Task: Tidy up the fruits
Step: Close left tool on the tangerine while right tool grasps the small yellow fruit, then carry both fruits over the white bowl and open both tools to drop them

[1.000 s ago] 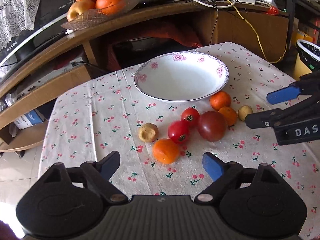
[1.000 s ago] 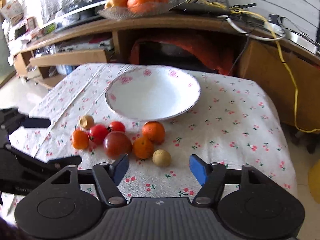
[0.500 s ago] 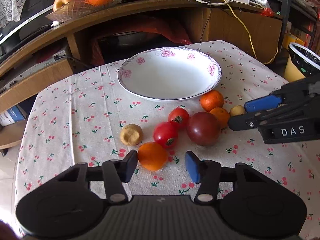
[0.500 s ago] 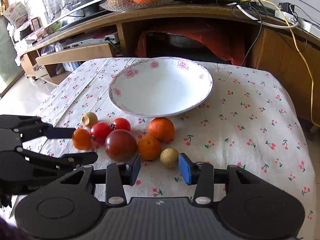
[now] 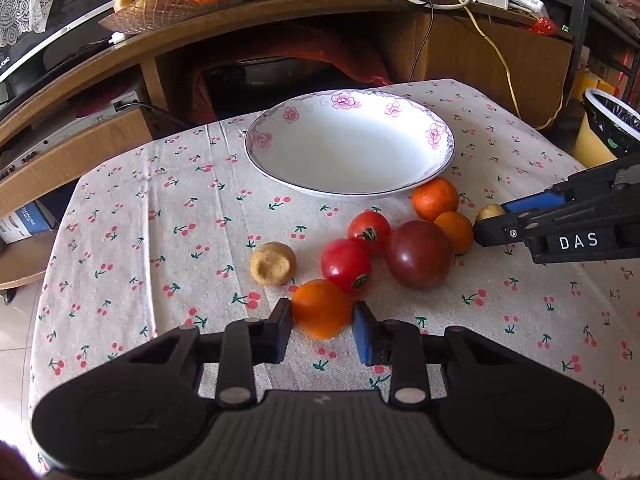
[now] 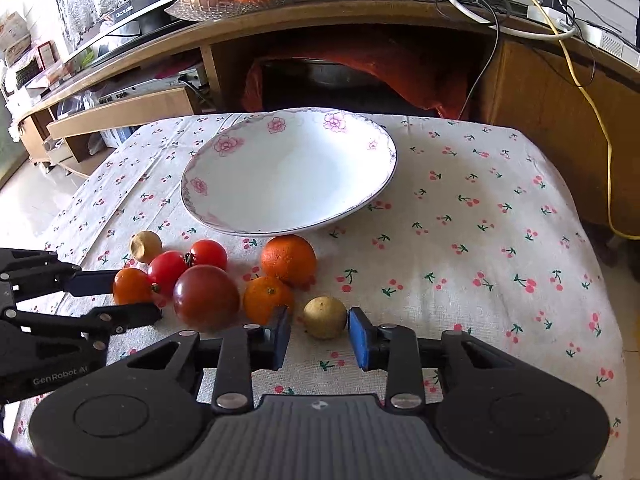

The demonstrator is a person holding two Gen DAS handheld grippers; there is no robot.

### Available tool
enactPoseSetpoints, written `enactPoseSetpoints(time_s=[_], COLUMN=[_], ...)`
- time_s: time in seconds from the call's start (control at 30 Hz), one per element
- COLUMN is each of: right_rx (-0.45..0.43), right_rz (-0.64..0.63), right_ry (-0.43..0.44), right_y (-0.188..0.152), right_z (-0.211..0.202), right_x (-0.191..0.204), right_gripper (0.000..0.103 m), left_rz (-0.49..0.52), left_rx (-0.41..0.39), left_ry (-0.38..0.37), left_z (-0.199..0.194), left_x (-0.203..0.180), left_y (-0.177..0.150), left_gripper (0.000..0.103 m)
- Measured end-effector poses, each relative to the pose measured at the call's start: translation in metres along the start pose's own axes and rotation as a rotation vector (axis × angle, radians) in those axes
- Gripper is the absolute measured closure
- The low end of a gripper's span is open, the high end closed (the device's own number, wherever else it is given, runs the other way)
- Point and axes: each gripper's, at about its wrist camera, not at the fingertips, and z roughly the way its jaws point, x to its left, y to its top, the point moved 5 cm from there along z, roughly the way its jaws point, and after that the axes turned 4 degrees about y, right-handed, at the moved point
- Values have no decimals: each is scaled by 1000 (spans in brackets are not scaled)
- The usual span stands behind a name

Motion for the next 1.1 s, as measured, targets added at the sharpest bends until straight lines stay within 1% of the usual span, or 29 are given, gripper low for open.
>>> enactPoseSetpoints(time_s=[0.03, 0.23, 0.37, 0.47, 0.53, 0.6, 0.67, 0.83, 1.1], right_rx=[2, 1, -22, -48, -68, -87, -105, -123, -115], right_rz=[1, 16, 33, 38, 38, 37, 26, 20, 21], right_ry=[0, 11, 35, 51, 55, 49, 48, 44, 34], right_y=[0, 0, 5, 13, 21, 33, 44, 60, 67], right_z=[-1, -6, -14, -20, -21, -19, -15, -3, 11], right_x=[1, 3, 4, 7, 9, 9, 10, 5, -2], right_gripper=[84, 85, 85, 85, 85, 85, 85, 85, 85], left_rz=[-3, -21, -27, -51, -42, -31, -28, -43, -46], left_rx=[2, -2, -33, -68, -101, -130, -143, -134, -113], left_ry=[-3, -17, -35, -56, -48, -41, -35, -26, -2], left_z=[0, -5, -15, -22, -23, -19, -10, 10, 28], left_x=[1, 2, 1, -1, -4, -7, -8, -9, -10], left_y=[0, 2, 11, 26, 43, 60, 76, 92, 92], left_gripper=[63, 63, 63, 63, 63, 63, 63, 63, 63])
